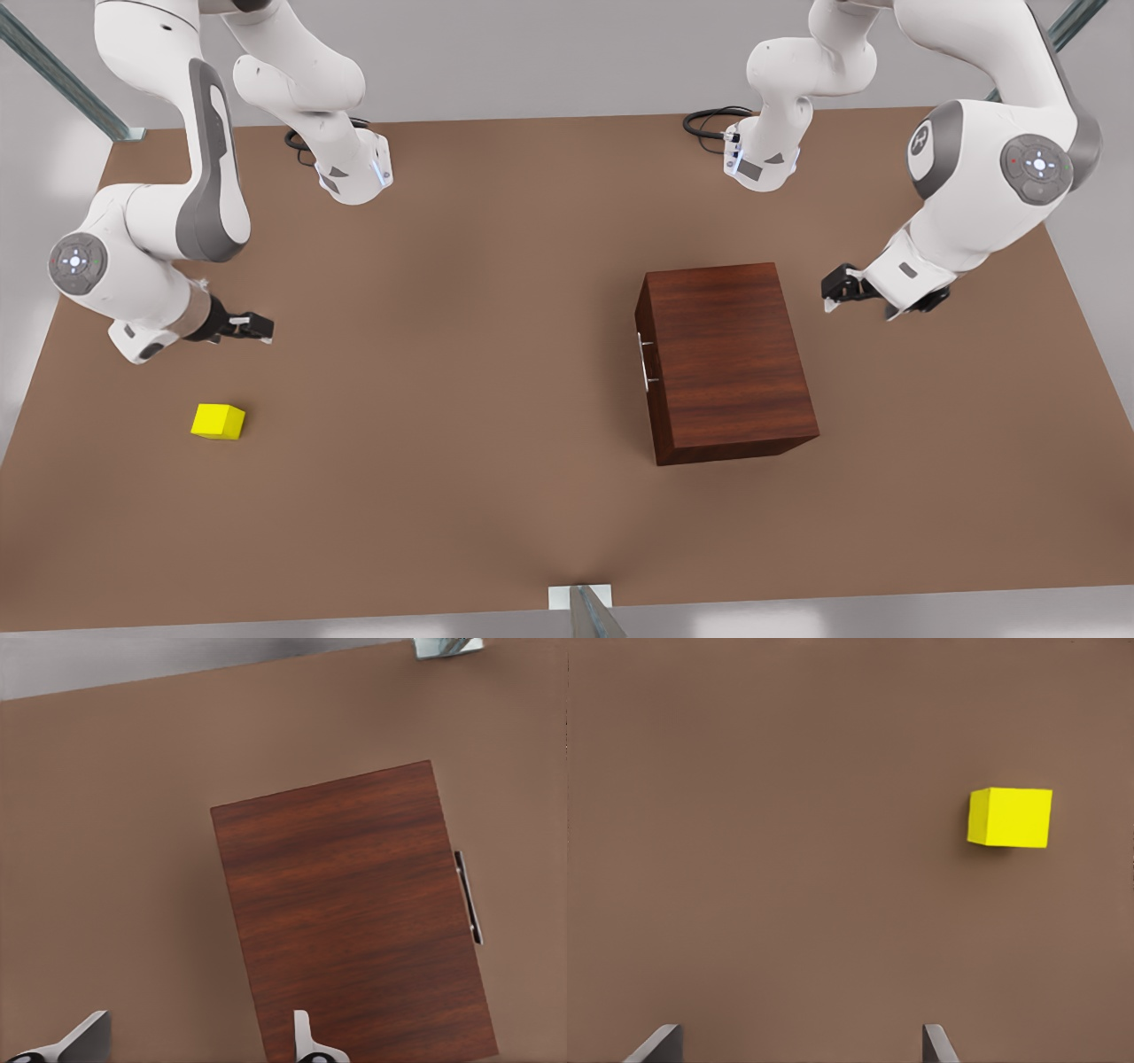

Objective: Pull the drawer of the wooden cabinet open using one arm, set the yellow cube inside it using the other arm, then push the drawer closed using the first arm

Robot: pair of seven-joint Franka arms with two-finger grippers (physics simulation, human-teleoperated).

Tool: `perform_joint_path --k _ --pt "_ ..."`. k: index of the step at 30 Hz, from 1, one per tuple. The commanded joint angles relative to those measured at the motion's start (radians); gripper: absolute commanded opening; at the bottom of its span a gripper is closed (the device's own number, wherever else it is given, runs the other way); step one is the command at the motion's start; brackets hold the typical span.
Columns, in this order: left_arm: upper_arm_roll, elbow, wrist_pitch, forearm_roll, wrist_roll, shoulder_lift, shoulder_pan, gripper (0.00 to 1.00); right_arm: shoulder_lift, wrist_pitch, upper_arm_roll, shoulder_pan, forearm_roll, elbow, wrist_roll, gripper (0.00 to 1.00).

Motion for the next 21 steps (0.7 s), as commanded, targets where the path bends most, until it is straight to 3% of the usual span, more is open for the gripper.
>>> perform_joint_path --k 1,5,11,15,21 --pt "-0.002 -0.002 0.038 0.001 0.007 -0.001 -0.002 1.0 0.003 0.126 -0.001 -0.001 0.002 0.002 -0.022 1.0" --pt "-0.011 -0.009 0.04 0.016 -0.094 0.027 -0.095 1.0 0.026 0.106 -0.008 -0.008 -0.003 0.022 -0.026 1.0" --pt "-0.011 0.037 0.041 0.107 -0.546 0.16 -0.428 1.0 0.08 0.106 -0.008 -0.103 0.003 0.039 -0.06 1.0" --pt "-0.008 0.069 0.126 0.108 -0.88 0.283 -0.514 1.0 0.089 0.089 -0.008 -0.114 0.006 0.042 0.303 1.0" --pt "-0.008 0.11 0.27 0.188 -1.114 0.422 -0.58 1.0 0.166 0.155 -0.008 -0.223 0.069 0.071 0.587 1.0"
